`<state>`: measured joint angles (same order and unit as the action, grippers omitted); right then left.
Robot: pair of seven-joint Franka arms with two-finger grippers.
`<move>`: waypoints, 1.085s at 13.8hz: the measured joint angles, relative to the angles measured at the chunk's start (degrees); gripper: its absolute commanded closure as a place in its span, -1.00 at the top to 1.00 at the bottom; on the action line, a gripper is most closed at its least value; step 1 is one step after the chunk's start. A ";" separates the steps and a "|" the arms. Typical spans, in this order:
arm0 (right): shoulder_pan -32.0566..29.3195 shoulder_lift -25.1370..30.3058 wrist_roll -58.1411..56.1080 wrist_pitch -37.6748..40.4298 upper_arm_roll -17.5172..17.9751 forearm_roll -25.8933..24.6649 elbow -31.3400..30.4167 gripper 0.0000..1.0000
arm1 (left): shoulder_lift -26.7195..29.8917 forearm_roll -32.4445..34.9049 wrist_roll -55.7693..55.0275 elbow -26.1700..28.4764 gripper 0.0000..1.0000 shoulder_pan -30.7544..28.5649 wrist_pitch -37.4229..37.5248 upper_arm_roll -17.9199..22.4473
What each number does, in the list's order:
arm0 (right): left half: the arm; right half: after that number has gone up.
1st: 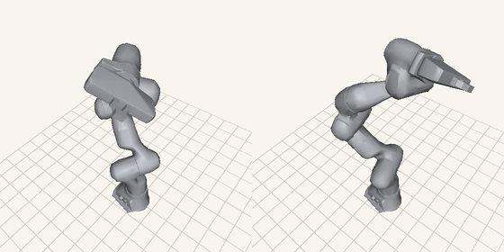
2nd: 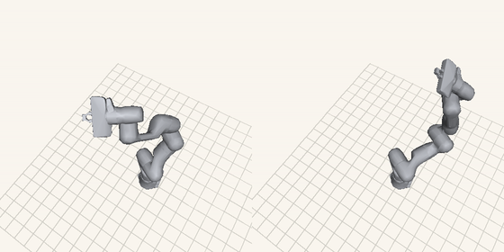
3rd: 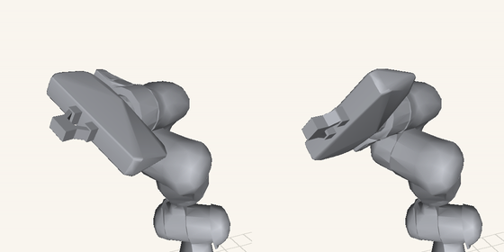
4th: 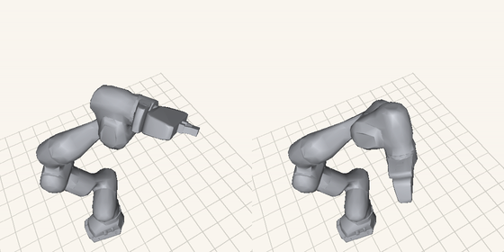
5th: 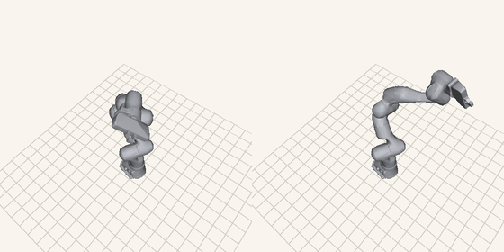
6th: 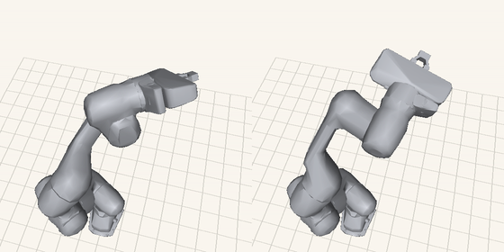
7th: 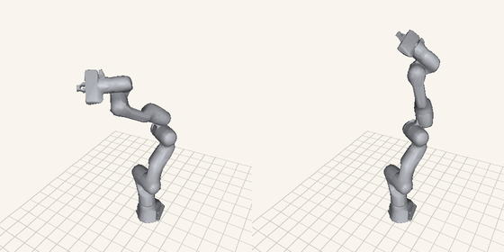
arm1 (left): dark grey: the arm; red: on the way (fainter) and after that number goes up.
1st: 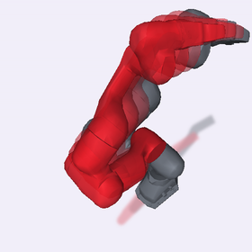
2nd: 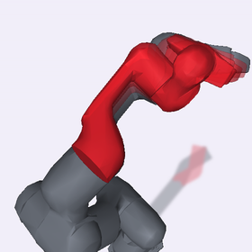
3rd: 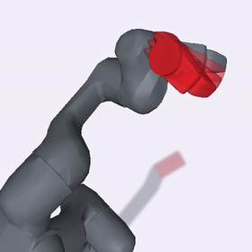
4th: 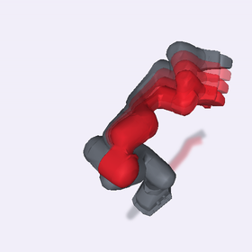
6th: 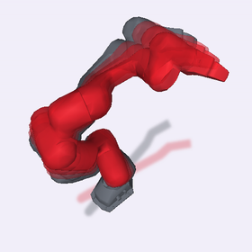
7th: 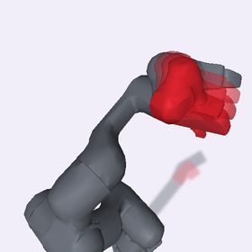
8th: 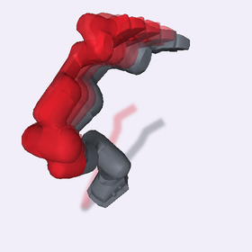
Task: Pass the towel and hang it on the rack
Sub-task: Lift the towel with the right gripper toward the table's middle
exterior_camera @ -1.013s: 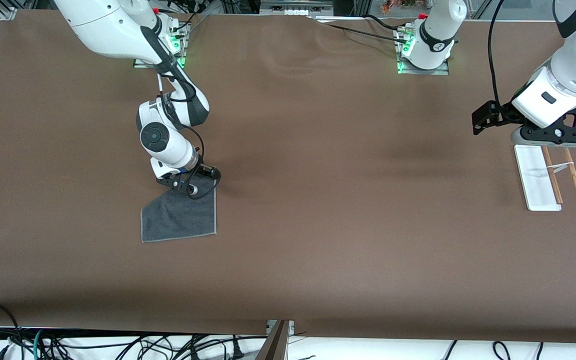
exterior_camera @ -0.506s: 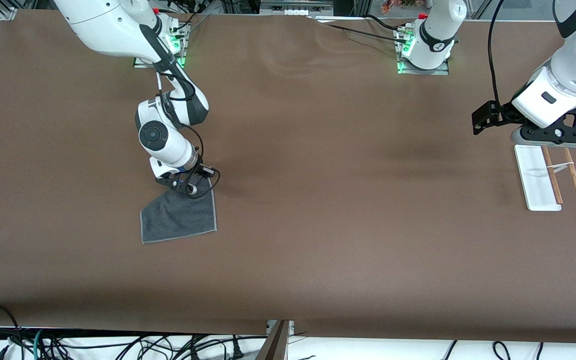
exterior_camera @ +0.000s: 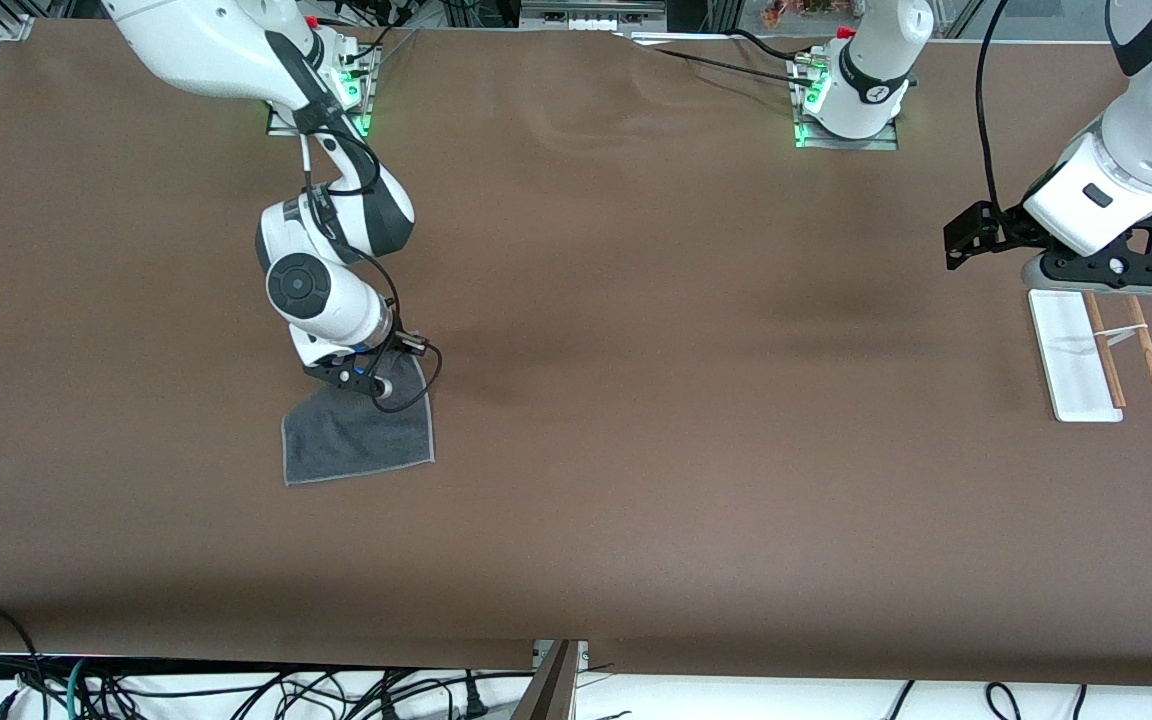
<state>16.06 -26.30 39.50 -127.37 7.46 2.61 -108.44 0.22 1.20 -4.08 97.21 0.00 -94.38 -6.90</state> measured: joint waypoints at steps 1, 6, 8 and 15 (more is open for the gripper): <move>0.03 0.27 0.00 2.85 0.03 1.56 2.17 -1.00 | 0.00 0.00 0.00 0.00 1.00 0.00 0.00 0.00; 0.65 0.43 3.97 12.49 1.21 16.00 11.82 -1.00 | 0.00 -0.56 0.00 0.00 1.00 0.09 0.00 0.00; 0.93 0.44 9.56 13.75 4.54 18.25 14.48 -1.00 | 0.00 -0.86 0.00 0.00 1.00 0.16 0.09 -0.03; 2.56 0.41 19.25 14.39 11.38 42.31 21.53 -1.00 | -0.39 -3.58 9.98 -0.06 1.00 -0.06 7.11 0.22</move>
<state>18.62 -25.89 58.75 -112.98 18.84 44.92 -86.91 -0.17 -2.38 5.90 97.15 -0.06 -87.28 -6.68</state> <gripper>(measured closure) 0.982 0.000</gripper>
